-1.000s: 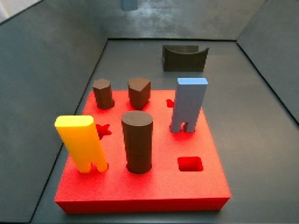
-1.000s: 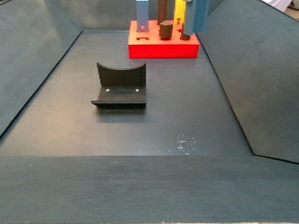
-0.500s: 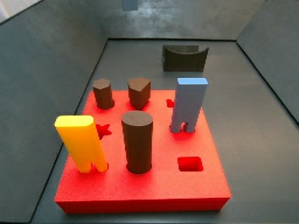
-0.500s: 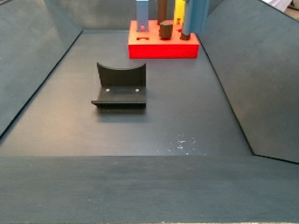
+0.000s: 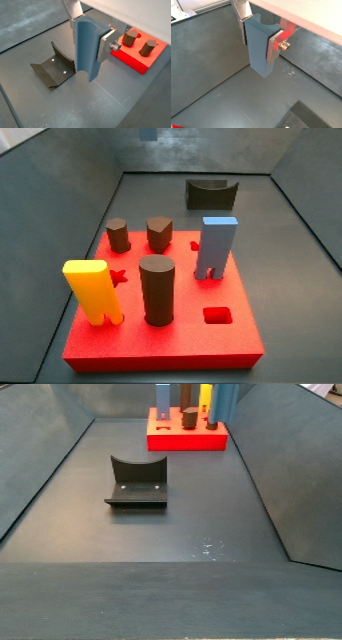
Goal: Pick up the arch object. Move up. Rotate the arch object. Move to above the board. Insert the arch object.
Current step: Rotate the arch object.
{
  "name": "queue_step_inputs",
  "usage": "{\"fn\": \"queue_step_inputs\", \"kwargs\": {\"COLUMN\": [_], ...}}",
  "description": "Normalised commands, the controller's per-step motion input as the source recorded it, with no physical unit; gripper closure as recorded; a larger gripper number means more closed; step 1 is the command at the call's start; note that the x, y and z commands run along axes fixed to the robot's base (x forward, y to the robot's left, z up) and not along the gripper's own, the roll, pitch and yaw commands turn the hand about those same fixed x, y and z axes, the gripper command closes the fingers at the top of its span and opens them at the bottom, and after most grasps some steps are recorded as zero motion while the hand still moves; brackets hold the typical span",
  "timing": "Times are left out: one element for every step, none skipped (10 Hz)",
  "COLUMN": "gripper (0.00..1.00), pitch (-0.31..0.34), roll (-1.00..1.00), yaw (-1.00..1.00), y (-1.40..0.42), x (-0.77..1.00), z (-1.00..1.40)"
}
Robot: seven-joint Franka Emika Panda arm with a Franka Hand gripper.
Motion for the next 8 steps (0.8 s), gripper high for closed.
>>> {"fn": "queue_step_inputs", "kwargs": {"gripper": [1.0,1.0,1.0,1.0,1.0,1.0,1.0,1.0], "pitch": [0.005,-0.01,-0.015,-0.032,-0.039,-0.038,-0.039,-0.04], "roll": [-0.06,-0.06,-0.05,-0.05,-0.04,-0.04,-0.03,-0.03], "yaw": [-0.1,-0.08,-0.08,-0.07,-0.07,-0.07,-0.06,-0.06], "y": [0.0,0.0,0.0,0.01,0.01,0.01,0.01,0.02], "x": [0.01,0.01,0.01,0.01,0.02,0.02,0.02,0.02], "z": [-1.0,-1.0,-1.0,-1.0,-1.0,-1.0,-1.0,-1.0]}}
